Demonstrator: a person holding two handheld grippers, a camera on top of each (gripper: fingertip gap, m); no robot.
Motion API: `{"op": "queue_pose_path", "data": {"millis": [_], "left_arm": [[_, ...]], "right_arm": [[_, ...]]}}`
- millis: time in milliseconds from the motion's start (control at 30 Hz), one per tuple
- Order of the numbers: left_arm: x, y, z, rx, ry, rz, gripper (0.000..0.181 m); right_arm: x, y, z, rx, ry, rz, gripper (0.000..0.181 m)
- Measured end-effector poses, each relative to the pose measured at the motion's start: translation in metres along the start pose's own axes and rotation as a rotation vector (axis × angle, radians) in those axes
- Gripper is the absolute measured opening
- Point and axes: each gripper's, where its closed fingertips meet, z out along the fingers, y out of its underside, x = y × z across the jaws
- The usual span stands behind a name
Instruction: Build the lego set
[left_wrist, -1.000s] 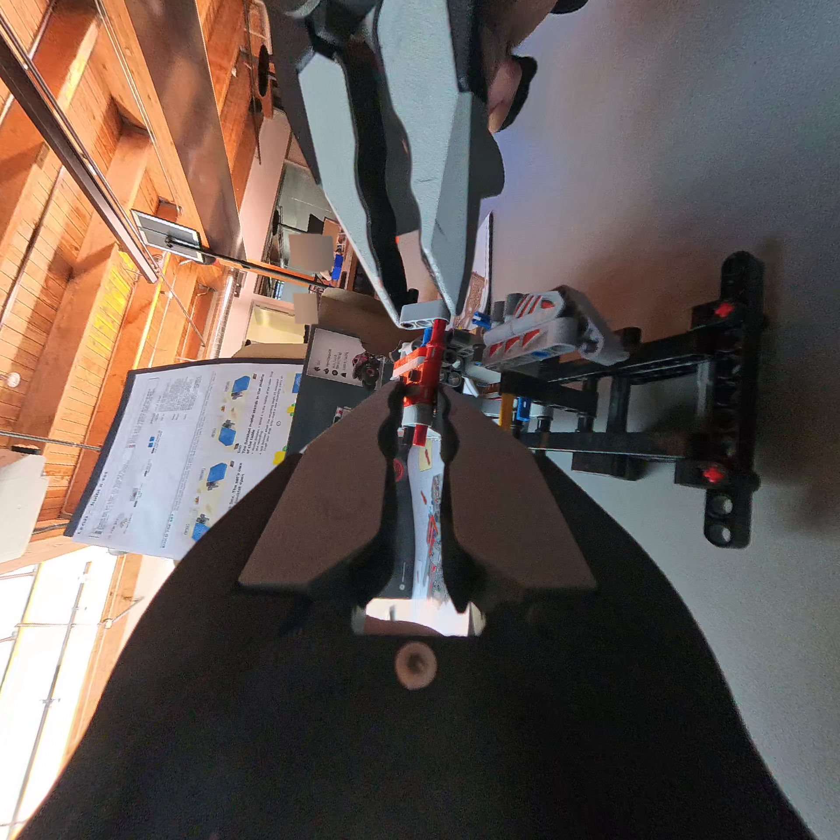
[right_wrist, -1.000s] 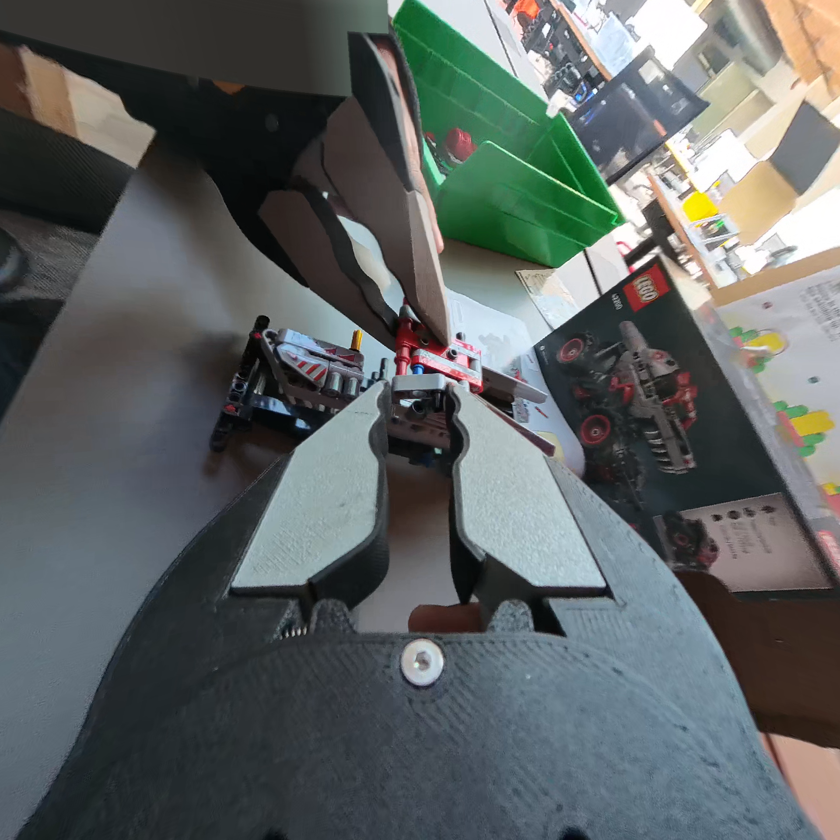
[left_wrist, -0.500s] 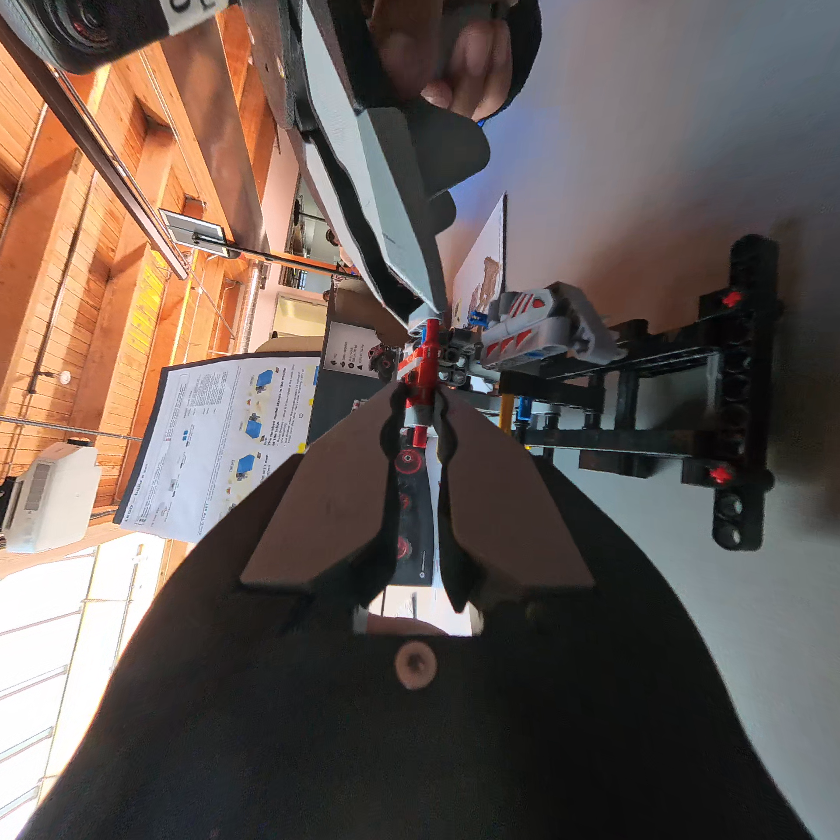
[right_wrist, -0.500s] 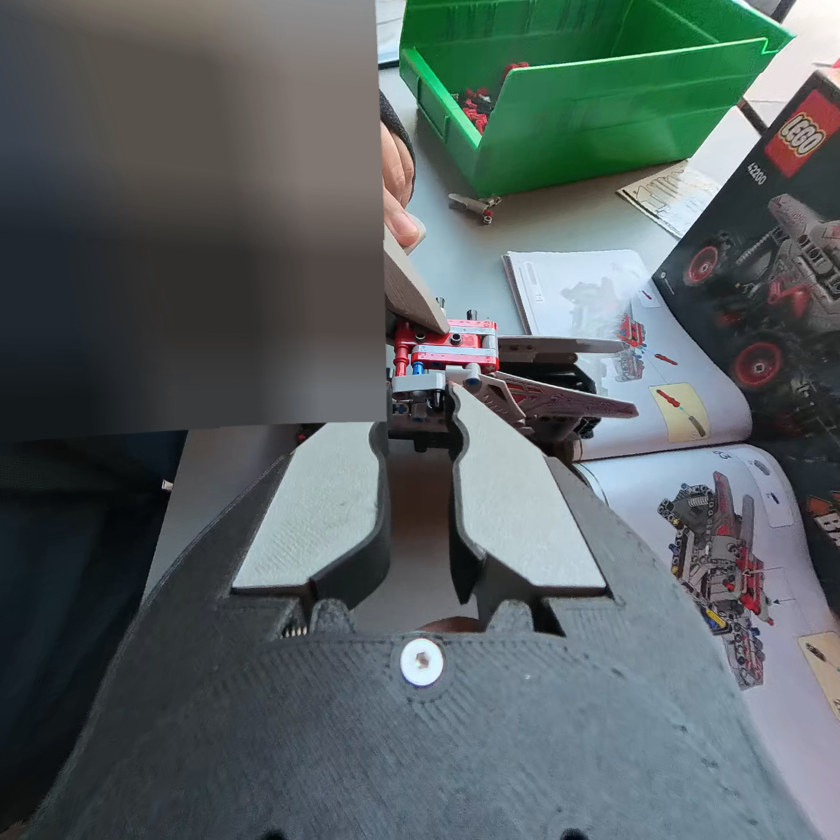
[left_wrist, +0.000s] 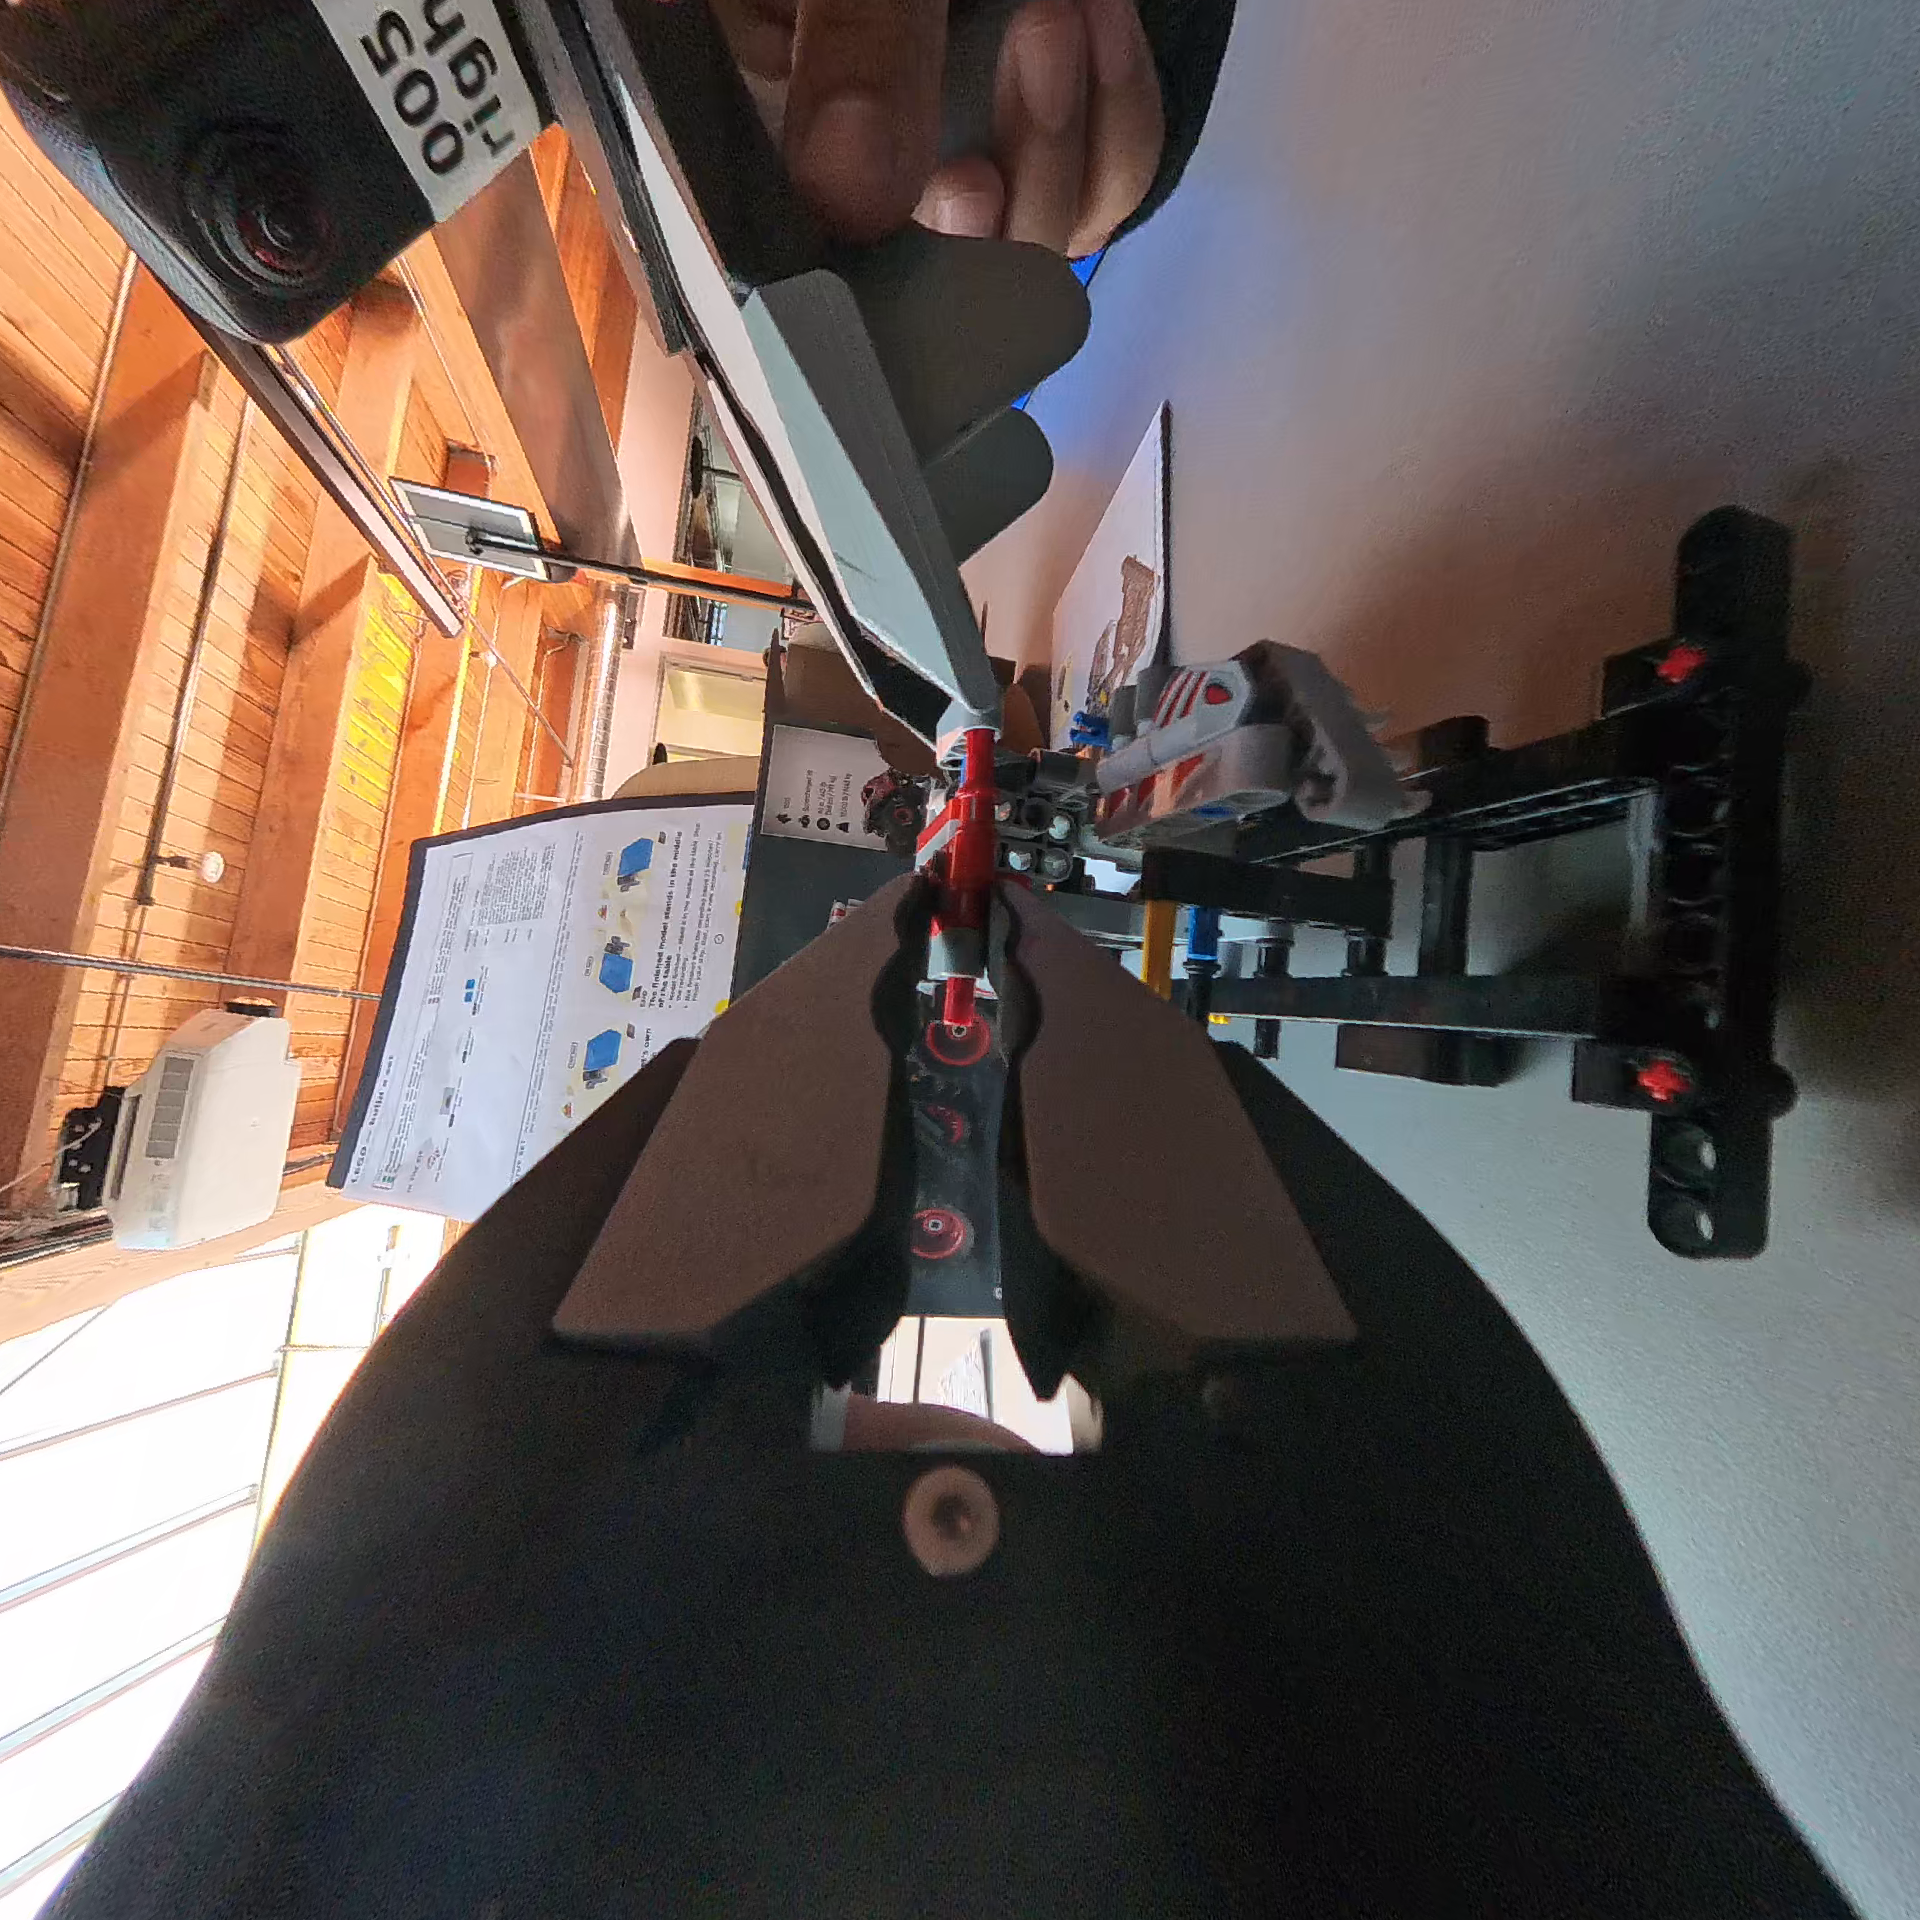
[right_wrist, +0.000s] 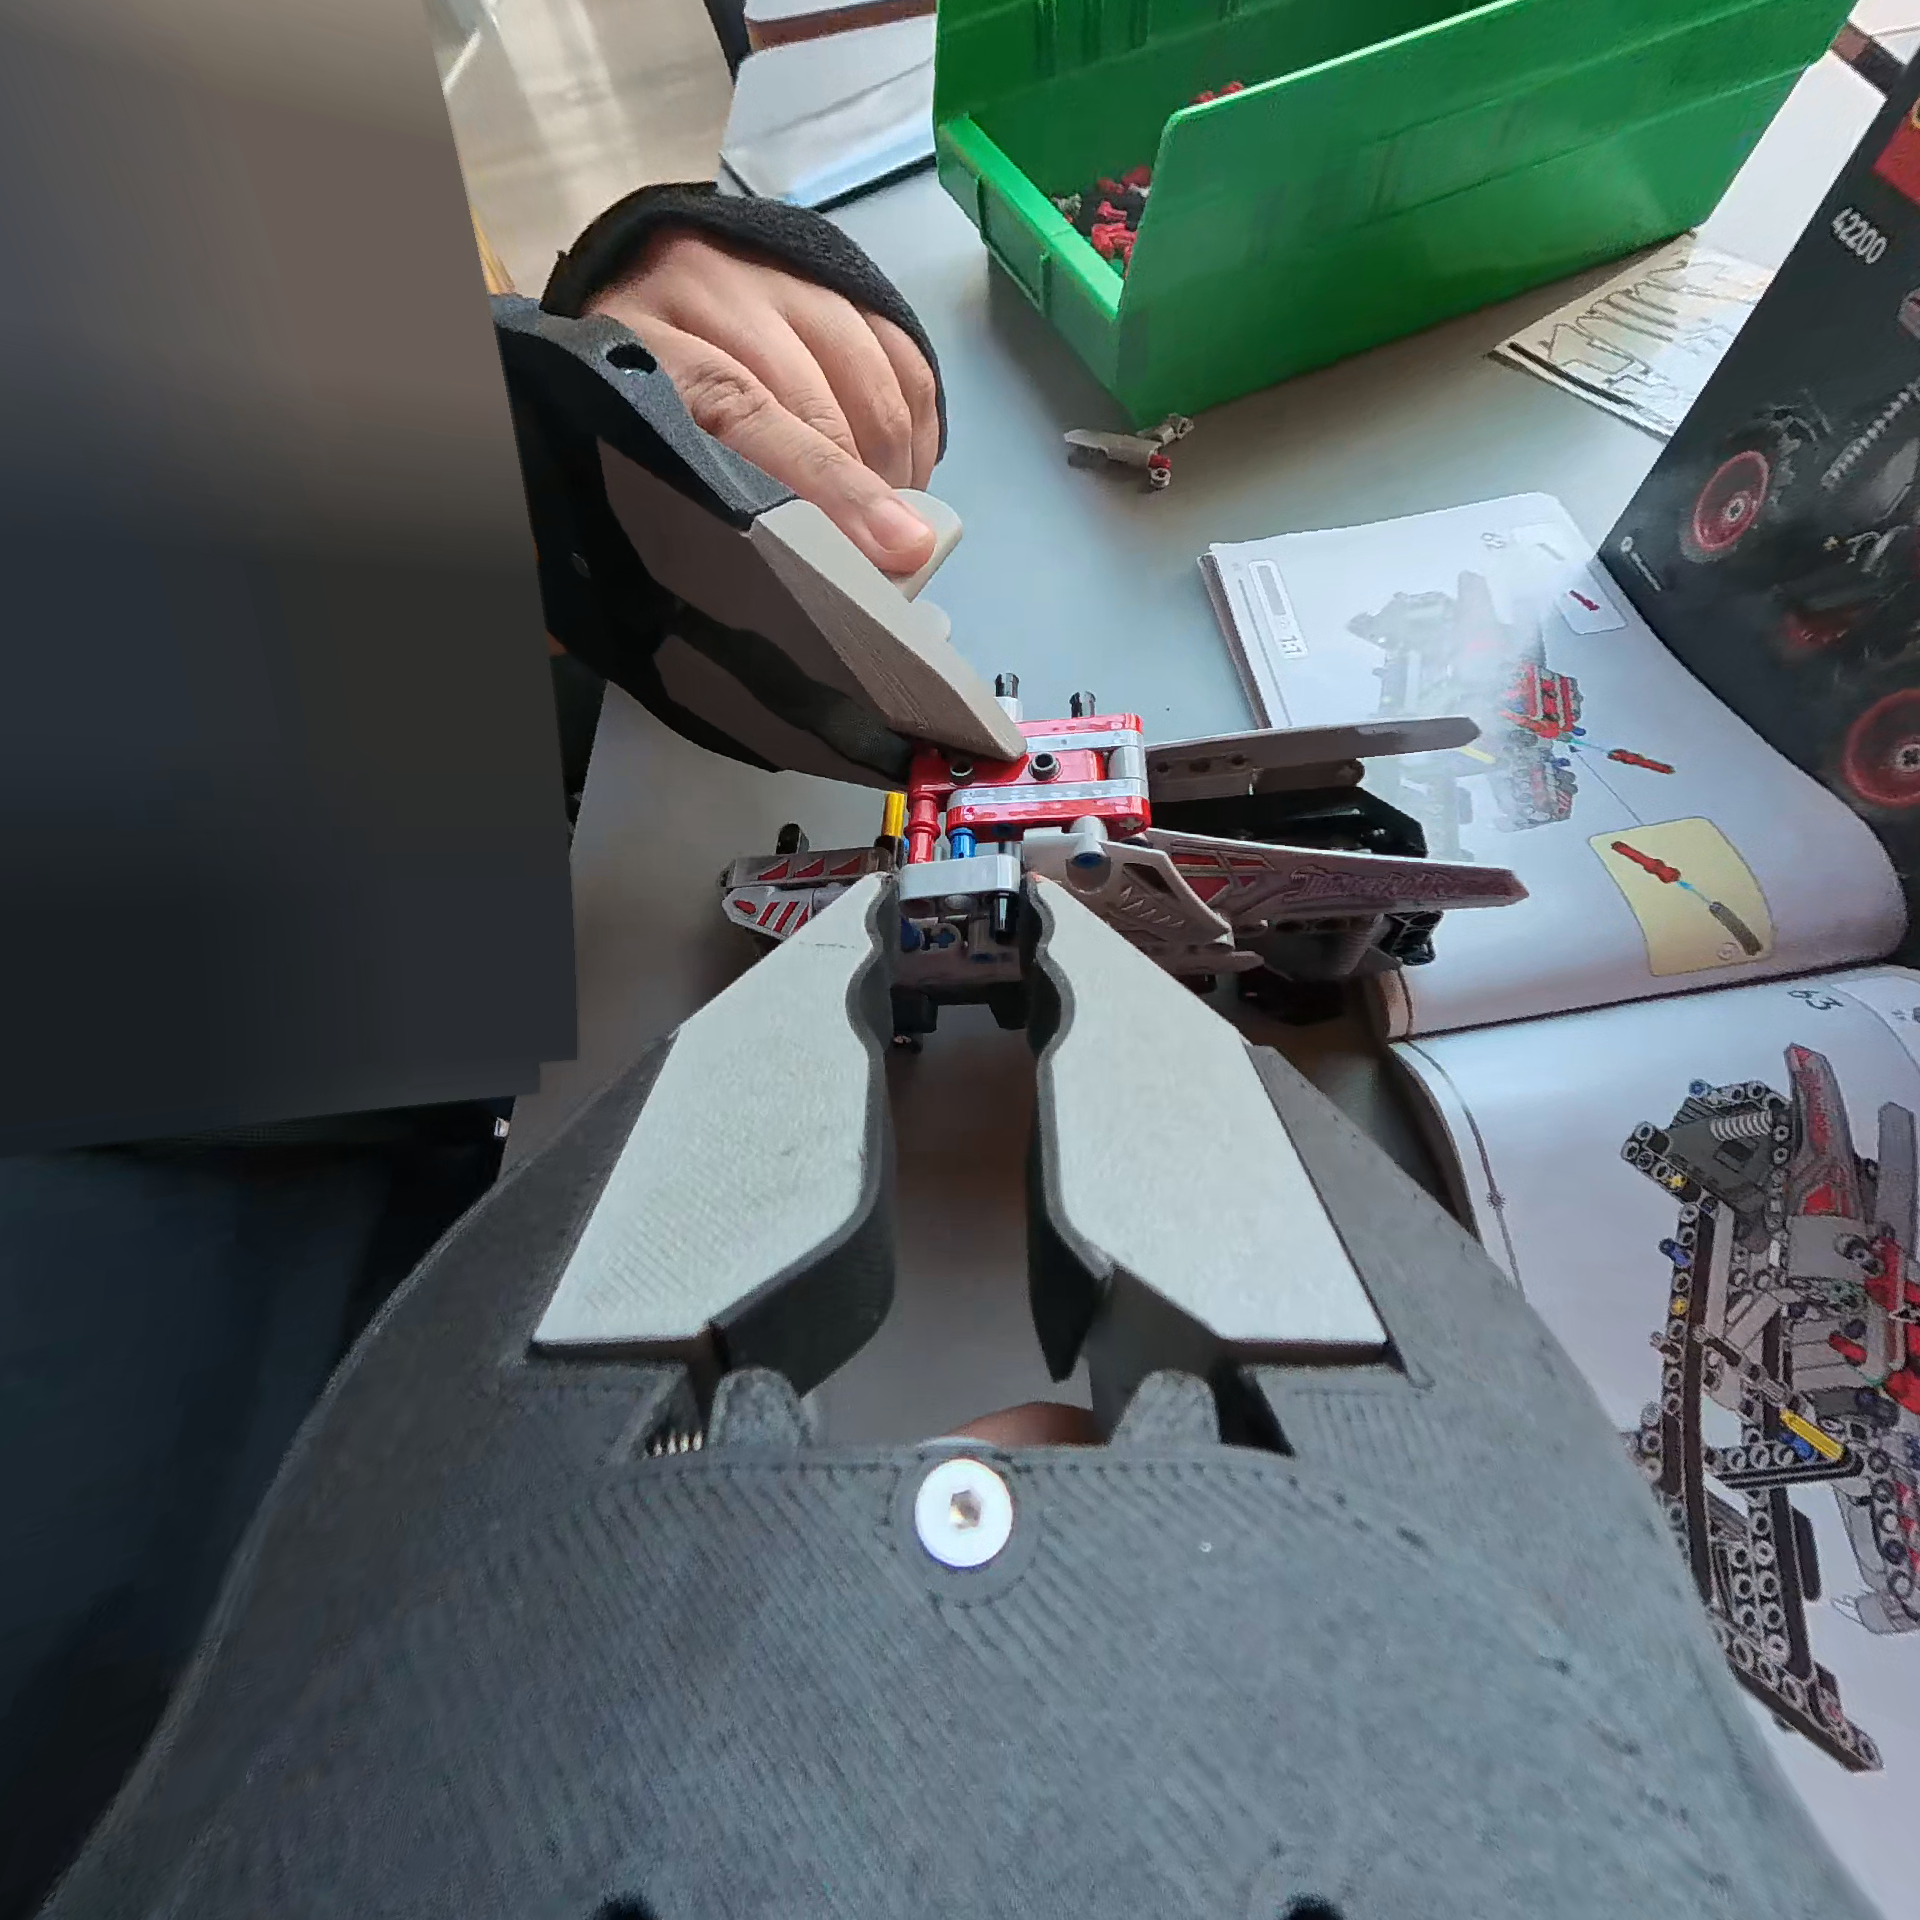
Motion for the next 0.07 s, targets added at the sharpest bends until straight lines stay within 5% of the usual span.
{"op": "queue_pose_path", "data": {"millis": [33, 67], "left_arm": [[0.0001, 0.0002, -0.0002, 0.001, 0.000, 0.000, 0.006], [0.0001, 0.0008, -0.0004, 0.003, 0.001, -0.001, 0.006]], "right_arm": [[0.0003, -0.0002, 0.0004, 0.004, 0.005, -0.024, 0.020], [0.0006, -0.0003, 0.0010, 0.005, 0.020, -0.051, 0.020]]}}
